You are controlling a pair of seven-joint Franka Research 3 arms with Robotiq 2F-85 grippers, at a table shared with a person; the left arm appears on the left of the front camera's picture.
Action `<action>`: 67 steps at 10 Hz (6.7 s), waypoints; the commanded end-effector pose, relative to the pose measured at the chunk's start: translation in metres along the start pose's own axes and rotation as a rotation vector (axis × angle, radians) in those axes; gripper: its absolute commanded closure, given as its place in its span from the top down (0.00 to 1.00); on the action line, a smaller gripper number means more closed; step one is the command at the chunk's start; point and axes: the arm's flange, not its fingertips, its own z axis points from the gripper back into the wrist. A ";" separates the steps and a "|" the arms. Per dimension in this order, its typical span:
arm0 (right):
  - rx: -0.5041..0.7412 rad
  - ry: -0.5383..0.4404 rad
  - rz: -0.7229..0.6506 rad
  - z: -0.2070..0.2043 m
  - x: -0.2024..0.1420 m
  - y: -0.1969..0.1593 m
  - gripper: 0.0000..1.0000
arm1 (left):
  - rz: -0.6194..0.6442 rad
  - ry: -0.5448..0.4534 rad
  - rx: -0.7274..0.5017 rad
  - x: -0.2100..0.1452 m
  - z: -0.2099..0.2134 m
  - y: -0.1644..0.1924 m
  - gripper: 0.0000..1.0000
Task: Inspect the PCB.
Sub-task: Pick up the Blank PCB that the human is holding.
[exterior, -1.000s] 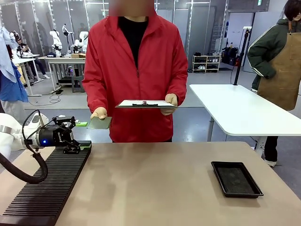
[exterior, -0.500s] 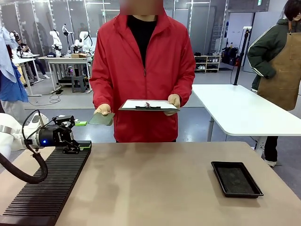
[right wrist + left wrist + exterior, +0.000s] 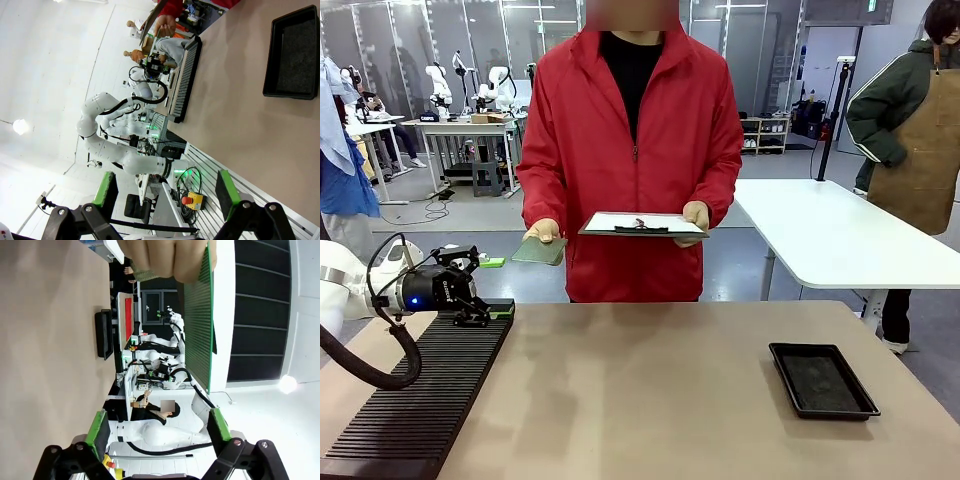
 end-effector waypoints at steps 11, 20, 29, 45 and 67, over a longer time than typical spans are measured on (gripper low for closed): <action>0.011 -0.004 0.006 0.001 0.000 0.001 1.00 | -0.016 0.094 0.000 -0.071 0.119 -0.067 1.00; 0.011 -0.004 0.006 0.001 0.000 0.001 1.00 | -0.246 -0.052 0.029 -0.203 0.319 -0.049 1.00; 0.011 -0.004 0.006 0.001 0.000 0.001 1.00 | -0.230 -0.082 0.053 -0.207 0.319 -0.049 1.00; 0.011 -0.004 0.006 0.001 0.000 0.001 1.00 | -0.230 -0.082 0.053 -0.207 0.319 -0.049 1.00; 0.006 0.049 -0.150 -0.039 0.021 0.070 1.00 | -0.230 -0.082 0.053 -0.207 0.319 -0.049 1.00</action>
